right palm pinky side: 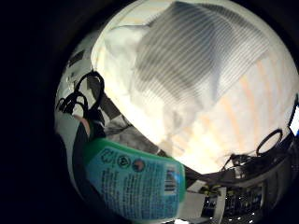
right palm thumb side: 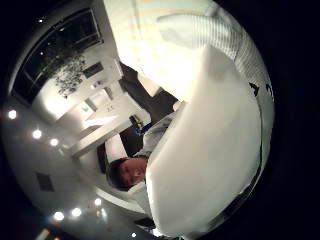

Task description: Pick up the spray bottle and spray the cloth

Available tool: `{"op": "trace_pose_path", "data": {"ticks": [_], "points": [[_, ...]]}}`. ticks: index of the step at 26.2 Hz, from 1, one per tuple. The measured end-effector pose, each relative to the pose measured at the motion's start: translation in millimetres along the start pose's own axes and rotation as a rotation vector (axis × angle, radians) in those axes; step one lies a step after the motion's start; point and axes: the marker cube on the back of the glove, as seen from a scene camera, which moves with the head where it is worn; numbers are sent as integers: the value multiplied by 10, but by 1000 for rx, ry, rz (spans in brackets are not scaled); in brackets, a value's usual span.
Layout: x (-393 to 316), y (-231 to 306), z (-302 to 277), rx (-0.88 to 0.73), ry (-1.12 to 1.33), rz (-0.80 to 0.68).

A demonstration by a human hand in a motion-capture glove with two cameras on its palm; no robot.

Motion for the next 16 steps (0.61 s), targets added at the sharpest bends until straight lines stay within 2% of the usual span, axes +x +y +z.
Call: {"op": "trace_pose_path", "data": {"ticks": [7, 16], "points": [[162, -291, 297, -29, 58, 86], [-66, -48, 145, -1, 106, 96]]}}
